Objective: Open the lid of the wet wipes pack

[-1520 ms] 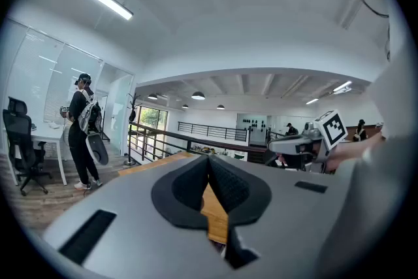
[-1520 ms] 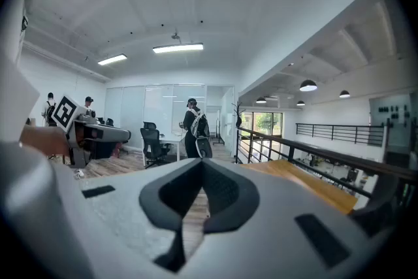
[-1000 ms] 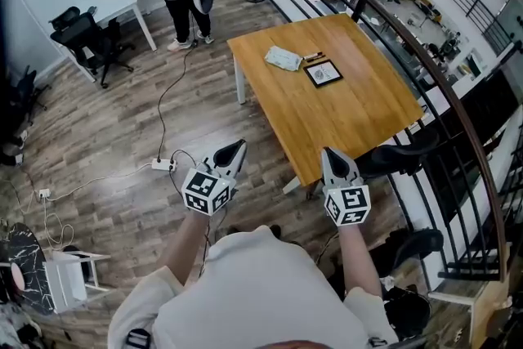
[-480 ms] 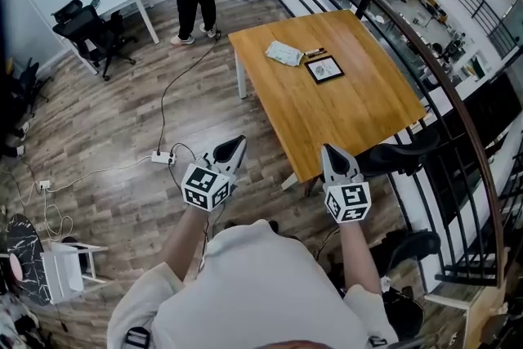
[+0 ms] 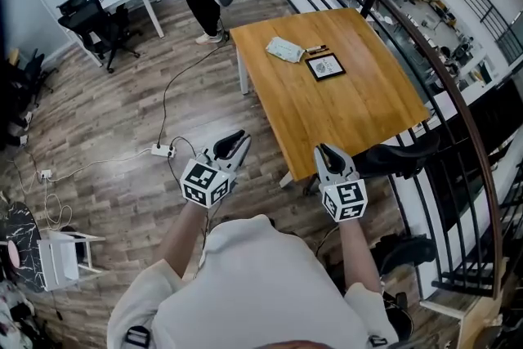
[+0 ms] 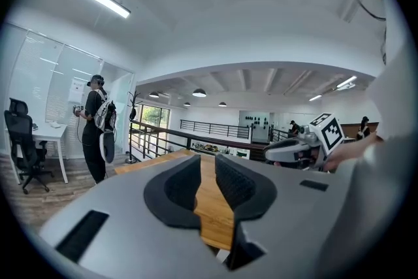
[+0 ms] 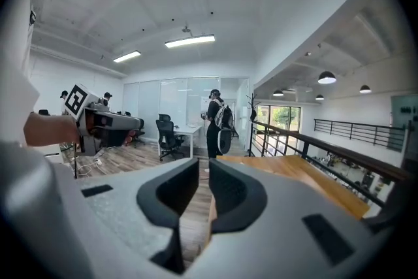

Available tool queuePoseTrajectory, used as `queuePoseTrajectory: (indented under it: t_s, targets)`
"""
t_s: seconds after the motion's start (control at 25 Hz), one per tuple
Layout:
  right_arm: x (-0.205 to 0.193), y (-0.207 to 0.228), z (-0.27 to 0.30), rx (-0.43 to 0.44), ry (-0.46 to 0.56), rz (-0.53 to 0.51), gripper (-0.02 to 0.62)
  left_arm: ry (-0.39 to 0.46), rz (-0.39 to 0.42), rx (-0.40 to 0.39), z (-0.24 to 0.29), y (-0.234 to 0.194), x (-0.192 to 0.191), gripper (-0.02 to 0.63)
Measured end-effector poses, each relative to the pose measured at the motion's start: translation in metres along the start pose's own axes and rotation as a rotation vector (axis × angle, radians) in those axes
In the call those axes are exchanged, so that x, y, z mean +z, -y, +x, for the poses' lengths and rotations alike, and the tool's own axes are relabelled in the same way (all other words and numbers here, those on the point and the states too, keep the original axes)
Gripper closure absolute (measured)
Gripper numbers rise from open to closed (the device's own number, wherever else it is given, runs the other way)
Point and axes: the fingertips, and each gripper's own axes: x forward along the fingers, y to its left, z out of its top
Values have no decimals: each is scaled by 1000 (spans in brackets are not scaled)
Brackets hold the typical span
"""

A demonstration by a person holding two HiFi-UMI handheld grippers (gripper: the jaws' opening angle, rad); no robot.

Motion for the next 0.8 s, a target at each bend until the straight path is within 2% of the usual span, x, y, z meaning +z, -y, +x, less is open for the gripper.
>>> queuePoseTrajectory:
  t_s: [0.4,0.8]
  targets:
    - [-15,13,7,56,-25,17,531,-6,-31,3,12,10,-5,508]
    - [-27,18,37,75,-49,43,531,-28,-51,-4,31,-11,-15,408]
